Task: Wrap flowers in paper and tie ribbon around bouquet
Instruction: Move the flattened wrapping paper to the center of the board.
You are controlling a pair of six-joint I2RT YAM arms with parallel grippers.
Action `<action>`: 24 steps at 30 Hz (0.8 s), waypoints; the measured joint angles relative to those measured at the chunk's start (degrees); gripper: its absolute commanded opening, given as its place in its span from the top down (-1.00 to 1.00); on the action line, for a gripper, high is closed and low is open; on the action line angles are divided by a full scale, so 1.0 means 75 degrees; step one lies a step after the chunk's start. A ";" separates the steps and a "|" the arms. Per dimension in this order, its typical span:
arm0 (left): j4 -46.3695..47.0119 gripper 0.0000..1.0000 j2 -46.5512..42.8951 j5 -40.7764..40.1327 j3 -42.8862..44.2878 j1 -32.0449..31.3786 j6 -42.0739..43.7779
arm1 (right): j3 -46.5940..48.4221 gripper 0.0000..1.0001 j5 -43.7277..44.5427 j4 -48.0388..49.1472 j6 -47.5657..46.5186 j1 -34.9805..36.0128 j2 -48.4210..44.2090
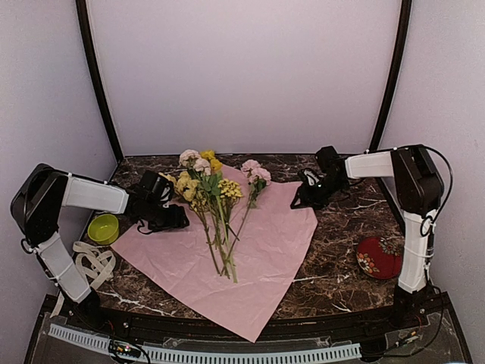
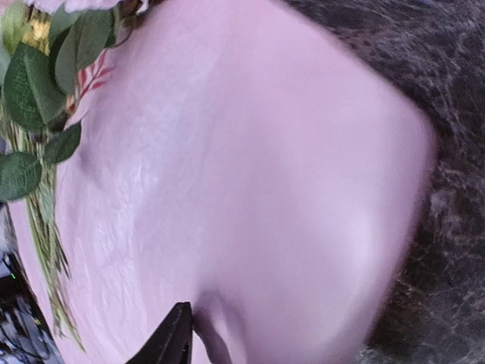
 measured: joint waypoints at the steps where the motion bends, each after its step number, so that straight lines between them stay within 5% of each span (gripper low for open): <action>1: 0.0009 -0.40 0.0006 -0.0017 0.0003 0.0000 0.0009 | -0.0015 0.62 -0.0114 0.0055 0.0032 0.0006 0.0009; 4: 0.0020 -0.40 0.0017 -0.0064 0.0015 0.0000 0.0035 | -0.0023 1.00 -0.0318 0.0189 0.0152 0.0023 0.0006; 12: 0.0058 -0.39 0.0265 -0.0207 0.0262 0.0000 0.0160 | -0.0294 1.00 0.0003 0.0341 0.0297 -0.0047 -0.0329; 24: 0.0481 -0.37 0.1311 0.0067 0.1373 -0.0286 0.0425 | -0.2594 0.98 0.1058 0.0828 0.0673 -0.0965 -0.2358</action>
